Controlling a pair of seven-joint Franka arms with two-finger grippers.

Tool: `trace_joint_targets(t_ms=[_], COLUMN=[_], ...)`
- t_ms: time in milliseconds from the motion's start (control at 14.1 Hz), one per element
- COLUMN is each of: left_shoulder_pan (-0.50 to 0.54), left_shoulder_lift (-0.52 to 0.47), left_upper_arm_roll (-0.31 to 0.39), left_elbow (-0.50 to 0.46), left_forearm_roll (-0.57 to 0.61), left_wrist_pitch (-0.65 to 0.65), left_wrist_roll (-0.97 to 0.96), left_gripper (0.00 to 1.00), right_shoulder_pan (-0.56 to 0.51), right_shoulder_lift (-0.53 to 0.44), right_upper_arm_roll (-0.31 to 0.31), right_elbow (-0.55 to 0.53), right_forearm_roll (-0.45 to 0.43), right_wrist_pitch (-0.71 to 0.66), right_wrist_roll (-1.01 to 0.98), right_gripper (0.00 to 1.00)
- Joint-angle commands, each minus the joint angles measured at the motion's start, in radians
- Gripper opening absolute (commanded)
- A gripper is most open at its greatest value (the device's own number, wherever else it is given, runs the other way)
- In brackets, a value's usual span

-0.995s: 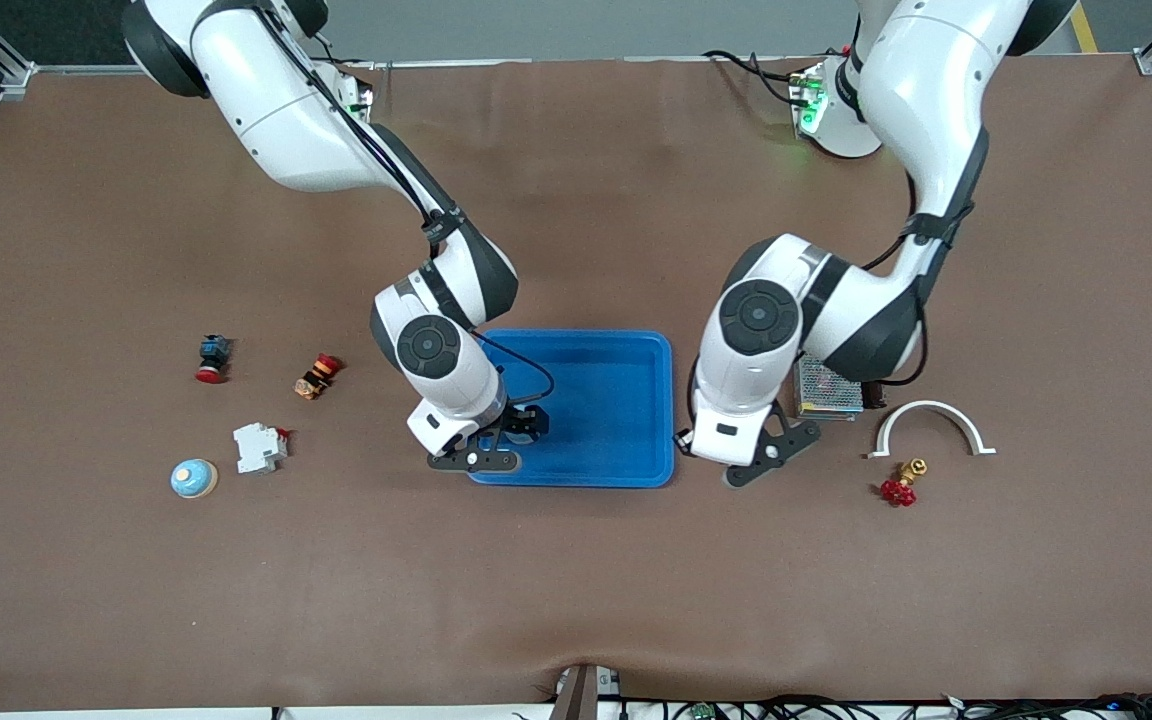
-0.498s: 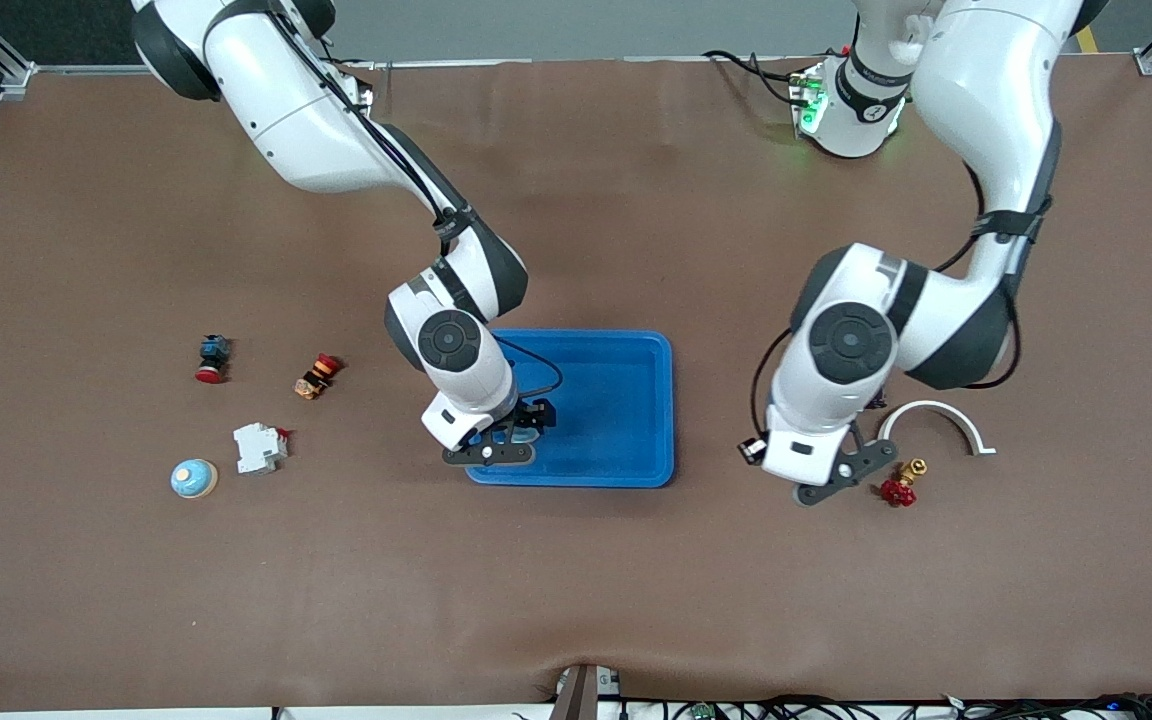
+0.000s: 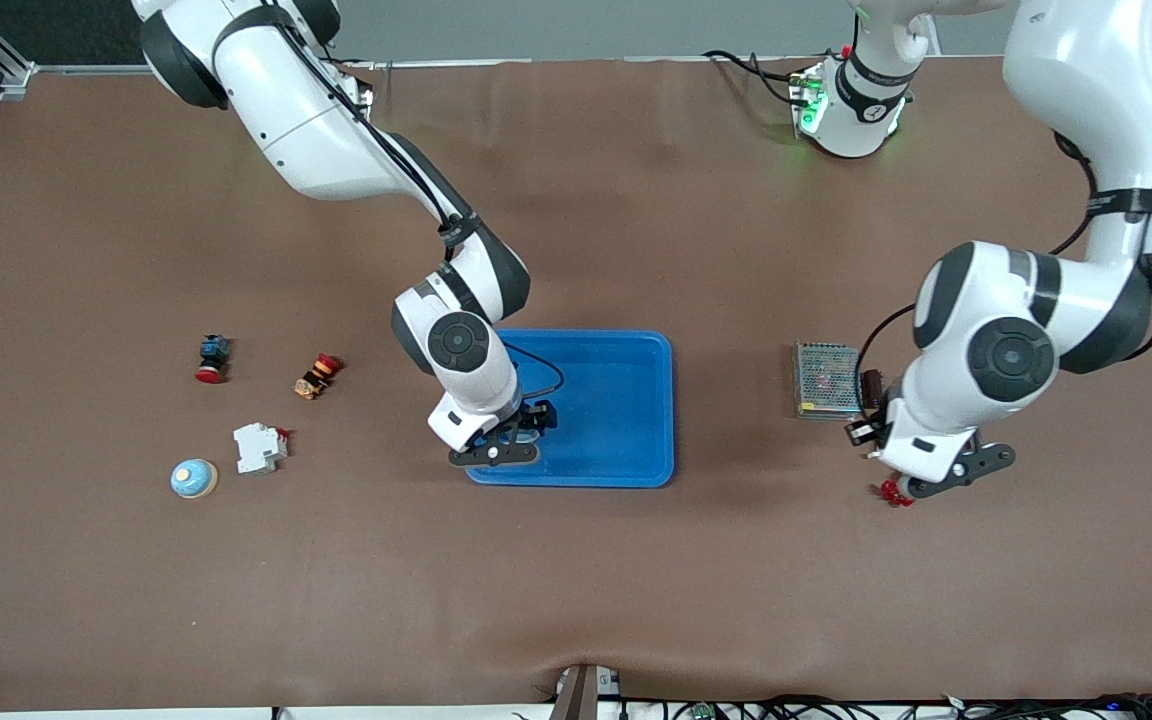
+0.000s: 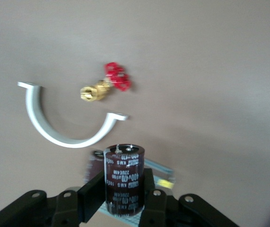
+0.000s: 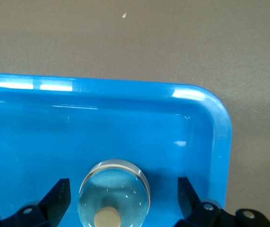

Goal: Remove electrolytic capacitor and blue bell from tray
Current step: 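Grasp the second bell with the right gripper while the left gripper carries capacitor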

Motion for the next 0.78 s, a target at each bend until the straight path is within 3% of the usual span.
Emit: trace_joint_targets(t_ms=[0, 356, 711], left_shoulder_pan=[0.089, 0.209, 0.275], left_shoulder_lift=[-0.047, -0.018, 0.032], left_upper_arm_roll=[-0.009, -0.009, -0.009], left_elbow=[-0.072, -0.084, -0.082], left_forearm_roll=[-0.015, -0.015, -0.004], left_wrist_pitch=[0.005, 0.019, 0.066], left_wrist_roll=[0.123, 0.334, 0.378], left_gripper=[0.00, 0.00, 0.00], right_shoulder_pan=[0.009, 0.012, 0.014], right_shoulder_lift=[0.011, 0.018, 0.027], right_upper_arm_roll=[-0.002, -0.004, -0.002], right_elbow=[0.008, 0.006, 0.005], right_forearm_roll=[-0.021, -0.024, -0.029], right_wrist_pitch=[0.008, 0.016, 0.028], right_wrist_roll=[0.016, 0.015, 0.017], right_gripper=[1.00, 1.00, 1.00])
